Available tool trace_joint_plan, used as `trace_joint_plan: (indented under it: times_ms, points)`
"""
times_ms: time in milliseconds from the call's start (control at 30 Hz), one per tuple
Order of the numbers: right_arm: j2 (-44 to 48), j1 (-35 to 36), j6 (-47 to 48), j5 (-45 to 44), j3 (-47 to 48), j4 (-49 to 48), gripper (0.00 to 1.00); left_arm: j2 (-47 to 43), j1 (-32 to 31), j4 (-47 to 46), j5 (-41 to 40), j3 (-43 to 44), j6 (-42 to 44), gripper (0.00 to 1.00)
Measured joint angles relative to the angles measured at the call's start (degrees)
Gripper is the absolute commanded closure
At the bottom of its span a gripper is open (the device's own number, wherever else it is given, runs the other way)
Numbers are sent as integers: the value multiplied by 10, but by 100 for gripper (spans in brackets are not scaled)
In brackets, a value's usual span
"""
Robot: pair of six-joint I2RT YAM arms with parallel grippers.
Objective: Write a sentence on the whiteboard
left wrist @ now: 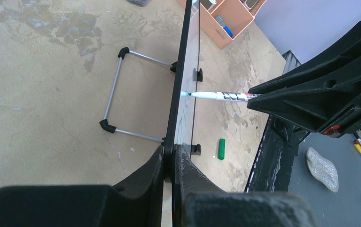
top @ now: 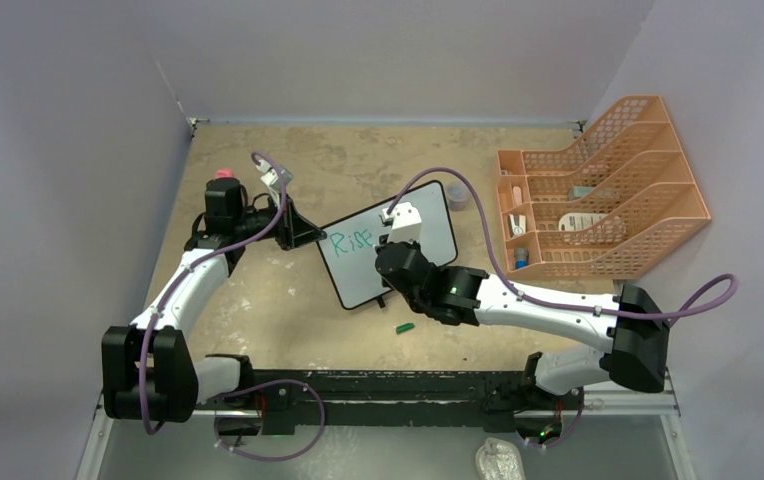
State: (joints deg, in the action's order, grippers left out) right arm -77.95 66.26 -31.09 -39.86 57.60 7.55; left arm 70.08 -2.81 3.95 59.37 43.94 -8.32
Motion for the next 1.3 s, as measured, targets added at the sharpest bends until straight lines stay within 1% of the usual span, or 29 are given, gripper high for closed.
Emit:
trace_joint_plan:
  times_ms: [233,567,933,1300]
  points:
    - [5,0,3,-10,-1,-5,100,0,0,0,1,0,0,100]
    - [44,-1,27,4,-10,-45,100,1,0,1,2,0,0,100]
    - [38,-1,36,7,-10,-64,100,1,0,1,2,1,0,100]
    - [9,-3,38,4,-10,-68,100,1,0,1,2,1,1,100]
